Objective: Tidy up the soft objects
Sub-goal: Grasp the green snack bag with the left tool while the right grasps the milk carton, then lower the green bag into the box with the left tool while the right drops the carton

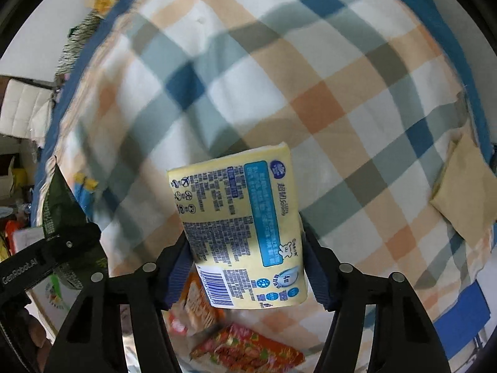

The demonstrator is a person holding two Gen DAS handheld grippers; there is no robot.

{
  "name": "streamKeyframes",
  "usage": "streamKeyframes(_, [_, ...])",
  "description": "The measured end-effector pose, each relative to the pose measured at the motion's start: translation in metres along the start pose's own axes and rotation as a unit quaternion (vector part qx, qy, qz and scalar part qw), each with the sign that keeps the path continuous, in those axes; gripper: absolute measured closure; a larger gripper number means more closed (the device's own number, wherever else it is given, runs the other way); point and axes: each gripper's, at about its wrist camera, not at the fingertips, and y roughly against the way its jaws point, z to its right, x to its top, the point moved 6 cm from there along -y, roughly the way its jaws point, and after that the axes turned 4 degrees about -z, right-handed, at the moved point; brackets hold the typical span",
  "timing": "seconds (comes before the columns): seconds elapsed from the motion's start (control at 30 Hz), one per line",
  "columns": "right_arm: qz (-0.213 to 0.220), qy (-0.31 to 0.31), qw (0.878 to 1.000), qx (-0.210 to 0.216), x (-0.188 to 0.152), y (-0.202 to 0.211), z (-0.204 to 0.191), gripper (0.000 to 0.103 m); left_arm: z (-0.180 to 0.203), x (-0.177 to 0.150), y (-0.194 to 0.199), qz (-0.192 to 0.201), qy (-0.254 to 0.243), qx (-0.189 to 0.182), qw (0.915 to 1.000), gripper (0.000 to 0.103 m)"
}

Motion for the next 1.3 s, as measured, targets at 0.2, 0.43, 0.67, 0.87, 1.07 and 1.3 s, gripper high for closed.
streamKeyframes(0.2, [0.029, 0.046, 0.998, 0.041, -0.039, 0.052, -0.049, 0.035, -0.048, -0.030, 0.093, 0.065, 0.000, -0.038, 0.9972, 0.072])
streamKeyframes(0.43, [0.050, 0.142, 0.984, 0.099, -0.118, 0.111, -0.161, 0.035, -0.157, -0.050, 0.164, 0.111, 0.038, -0.045, 0.9921, 0.072])
streamKeyframes(0.67, [0.048, 0.227, 0.965, 0.123, -0.189, 0.128, -0.285, 0.035, -0.262, -0.066, 0.169, 0.126, 0.106, -0.037, 0.9857, 0.072])
streamKeyframes(0.87, [0.039, 0.247, 0.964, 0.090, -0.210, 0.095, -0.362, 0.035, -0.330, -0.054, 0.152, 0.108, 0.141, -0.049, 0.9829, 0.072])
streamKeyframes(1.07, [0.038, 0.251, 0.966, 0.039, -0.203, 0.046, -0.399, 0.035, -0.363, -0.028, 0.113, 0.060, 0.153, -0.076, 0.9835, 0.072])
streamKeyframes(1.3, [0.045, 0.253, 0.966, -0.004, -0.181, 0.006, -0.423, 0.035, -0.369, -0.008, 0.089, 0.031, 0.147, -0.088, 0.9847, 0.071])
